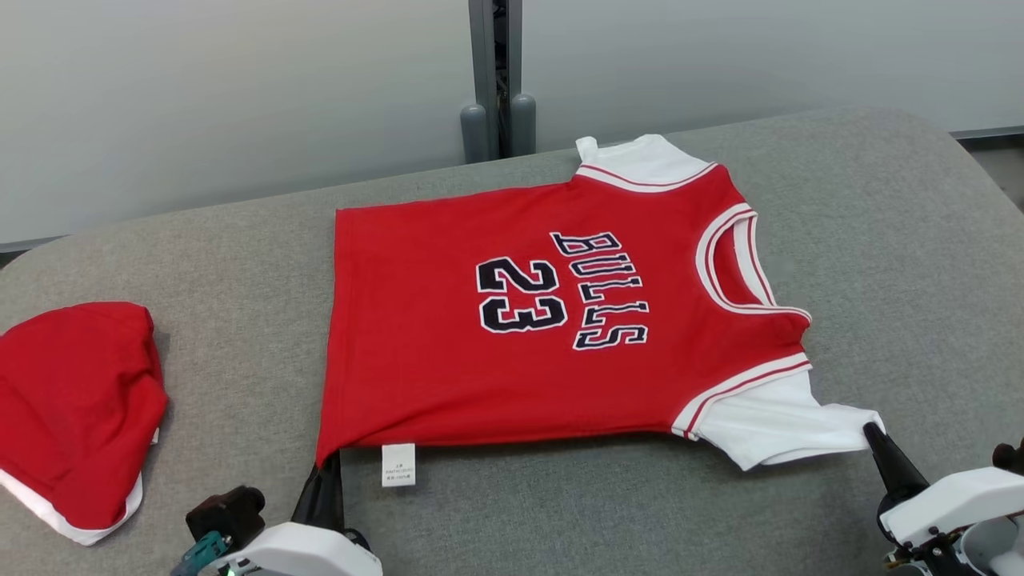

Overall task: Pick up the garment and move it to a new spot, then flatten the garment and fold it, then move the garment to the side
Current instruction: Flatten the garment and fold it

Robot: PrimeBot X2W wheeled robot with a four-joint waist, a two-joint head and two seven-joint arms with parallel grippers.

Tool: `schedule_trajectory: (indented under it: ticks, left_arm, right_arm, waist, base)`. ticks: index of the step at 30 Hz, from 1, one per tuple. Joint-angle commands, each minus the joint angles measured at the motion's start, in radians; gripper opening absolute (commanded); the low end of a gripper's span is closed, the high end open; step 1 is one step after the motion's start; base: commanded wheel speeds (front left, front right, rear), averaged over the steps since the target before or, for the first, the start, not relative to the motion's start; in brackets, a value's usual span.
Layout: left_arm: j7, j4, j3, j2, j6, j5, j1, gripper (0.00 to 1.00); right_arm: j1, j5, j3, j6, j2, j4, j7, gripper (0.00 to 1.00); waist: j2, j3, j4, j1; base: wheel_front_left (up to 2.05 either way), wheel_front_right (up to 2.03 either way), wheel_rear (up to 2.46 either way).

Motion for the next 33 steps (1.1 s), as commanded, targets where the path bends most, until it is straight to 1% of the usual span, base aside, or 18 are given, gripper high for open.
schedule_trajectory:
  ticks: [1, 6, 9, 18, 25, 33]
  left_arm:
    - [-0.005, -0.006, 0.009, 0.007, 0.011, 0.002, 0.013, 0.0]
    - [-0.005, -0.036, 0.01, 0.008, 0.018, 0.003, 0.065, 0.0]
    - [-0.005, -0.05, 0.008, 0.008, 0.026, 0.012, 0.092, 0.0]
    - [-0.005, -0.086, -0.016, 0.007, 0.041, -0.005, 0.149, 0.0]
    - [-0.005, -0.093, -0.018, 0.007, 0.042, -0.011, 0.161, 0.0]
    - [-0.005, -0.102, -0.033, 0.007, 0.034, 0.028, 0.206, 0.0]
  right_arm:
    - [0.016, -0.002, -0.002, 0.0, -0.012, -0.001, -0.001, 0.0]
    - [0.07, 0.01, -0.007, 0.0, -0.008, -0.016, 0.002, 0.0]
    - [0.109, 0.018, -0.018, 0.0, 0.001, -0.049, -0.013, 0.0]
    - [0.173, 0.021, -0.024, 0.0, 0.005, -0.08, -0.011, 0.0]
    - [0.216, 0.015, -0.036, 0.0, -0.01, -0.104, -0.004, 0.0]
    - [0.247, 0.002, -0.053, 0.0, -0.014, -0.148, 0.006, 0.0]
  waist:
    - [-0.0001, -0.003, 0.003, 0.0001]
    - [-0.0001, -0.023, 0.016, 0.0001]
    - [-0.0001, -0.033, 0.019, 0.0001]
    - [-0.0001, -0.046, 0.016, 0.0001]
    - [-0.0001, -0.058, 0.029, 0.0001]
    - [-0.0001, -0.071, 0.027, 0.0001]
  base:
    - [0.0, 0.0, 0.0]
    - [0.0, 0.0, 0.0]
    - [0.0, 0.0, 0.0]
    - [0.0, 0.0, 0.0]
    - [0.0, 0.0, 0.0]
    - [0.0, 0.0, 0.0]
